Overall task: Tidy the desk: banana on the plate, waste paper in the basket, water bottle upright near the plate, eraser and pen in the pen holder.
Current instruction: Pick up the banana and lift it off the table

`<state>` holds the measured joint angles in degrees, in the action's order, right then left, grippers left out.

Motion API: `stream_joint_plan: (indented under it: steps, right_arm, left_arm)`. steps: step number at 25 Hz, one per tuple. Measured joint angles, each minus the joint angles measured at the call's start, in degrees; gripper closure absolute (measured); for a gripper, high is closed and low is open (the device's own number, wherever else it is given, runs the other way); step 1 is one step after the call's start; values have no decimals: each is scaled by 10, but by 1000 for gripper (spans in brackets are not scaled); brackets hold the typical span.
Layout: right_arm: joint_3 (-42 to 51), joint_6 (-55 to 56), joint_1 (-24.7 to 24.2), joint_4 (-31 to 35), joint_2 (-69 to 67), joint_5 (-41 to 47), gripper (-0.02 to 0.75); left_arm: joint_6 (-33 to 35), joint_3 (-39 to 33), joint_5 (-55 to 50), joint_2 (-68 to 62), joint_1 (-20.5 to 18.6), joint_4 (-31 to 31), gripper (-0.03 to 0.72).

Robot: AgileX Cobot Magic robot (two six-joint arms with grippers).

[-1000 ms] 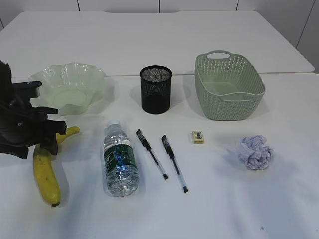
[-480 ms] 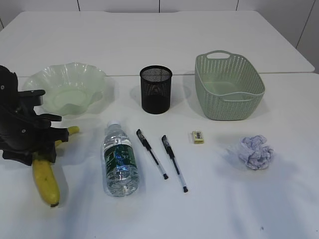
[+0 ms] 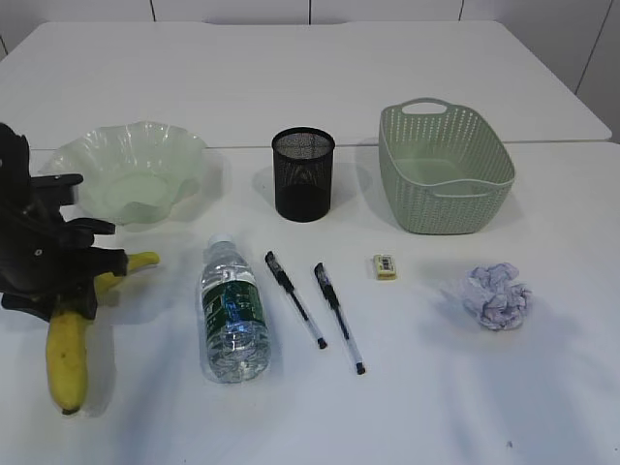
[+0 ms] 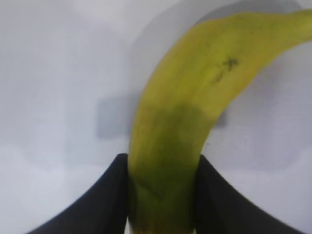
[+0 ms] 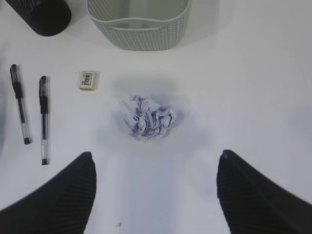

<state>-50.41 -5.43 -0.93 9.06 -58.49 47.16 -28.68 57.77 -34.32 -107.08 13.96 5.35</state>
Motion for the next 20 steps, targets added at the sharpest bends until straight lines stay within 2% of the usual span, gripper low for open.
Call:
stream_joint_plan:
  steps: [10, 14, 20]
  right_arm:
    - [0, 0, 0, -1, 0, 3, 167]
    - [0, 0, 0, -1, 0, 3, 167]
    - [0, 0, 0, -1, 0, 4, 167]
  left_arm:
    - [0, 13, -13, 137, 0, 15, 435]
    - [0, 84, -14, 137, 0, 32, 435]
    - [-1, 244, -64, 64, 0, 45, 435]
